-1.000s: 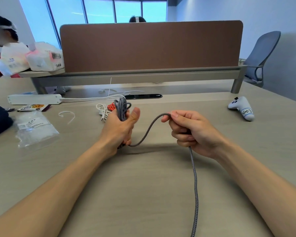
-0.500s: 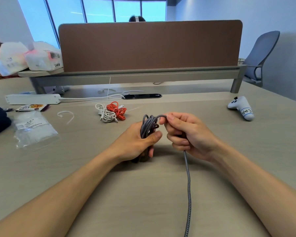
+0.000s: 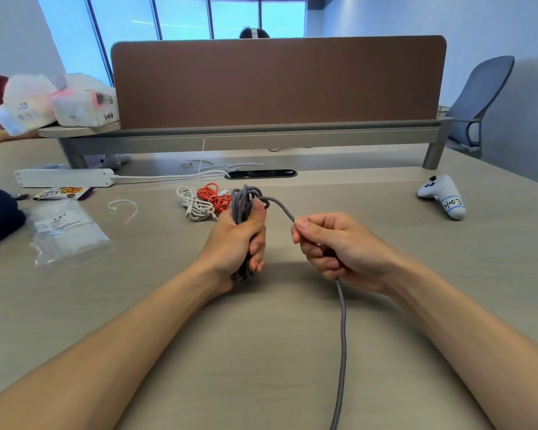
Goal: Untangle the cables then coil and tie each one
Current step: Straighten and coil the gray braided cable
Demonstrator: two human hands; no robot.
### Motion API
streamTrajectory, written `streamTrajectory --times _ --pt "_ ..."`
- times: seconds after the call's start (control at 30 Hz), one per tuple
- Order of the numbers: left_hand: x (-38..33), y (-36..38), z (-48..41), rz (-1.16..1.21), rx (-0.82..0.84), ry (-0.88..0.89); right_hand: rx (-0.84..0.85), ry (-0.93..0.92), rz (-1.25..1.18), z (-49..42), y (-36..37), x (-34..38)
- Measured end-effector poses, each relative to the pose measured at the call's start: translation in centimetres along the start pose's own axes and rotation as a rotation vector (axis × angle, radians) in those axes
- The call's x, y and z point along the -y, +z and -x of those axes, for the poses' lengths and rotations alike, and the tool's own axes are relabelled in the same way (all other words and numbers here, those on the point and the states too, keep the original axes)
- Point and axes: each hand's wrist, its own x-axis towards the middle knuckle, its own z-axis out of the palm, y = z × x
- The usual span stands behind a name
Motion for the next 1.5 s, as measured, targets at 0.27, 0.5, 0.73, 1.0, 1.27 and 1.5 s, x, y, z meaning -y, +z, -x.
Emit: streamTrajectory --times 0.27,0.5,0.73,1.0,1.27,1.5 --pt "0.0 -0.2 0.0 0.047 -0.060 0.000 -0.090 0.002 0.092 -0.3 0.1 -0.3" --pt "0.5 0.7 0.3 0.076 0.032 0.004 -0.119 0.012 0.124 -0.8 0.5 -0.8" --pt "0.3 1.2 0.6 0.109 0.111 -0.033 -0.114 0.007 0.169 -0.9 1.1 -1.2" --pt "0.5 1.3 0.4 0.080 0.018 -0.008 -0.083 -0.010 0.197 -1.0 1.6 -1.3" --pt "-0.3 0.3 -0.5 0.148 -0.261 -0.005 -0.124 0.018 0.236 -0.8 1.1 -1.2" --pt "-0.8 0.5 -0.4 0.299 -0.234 0.007 -0.107 0.026 0.251 -0.9 1.1 -1.2"
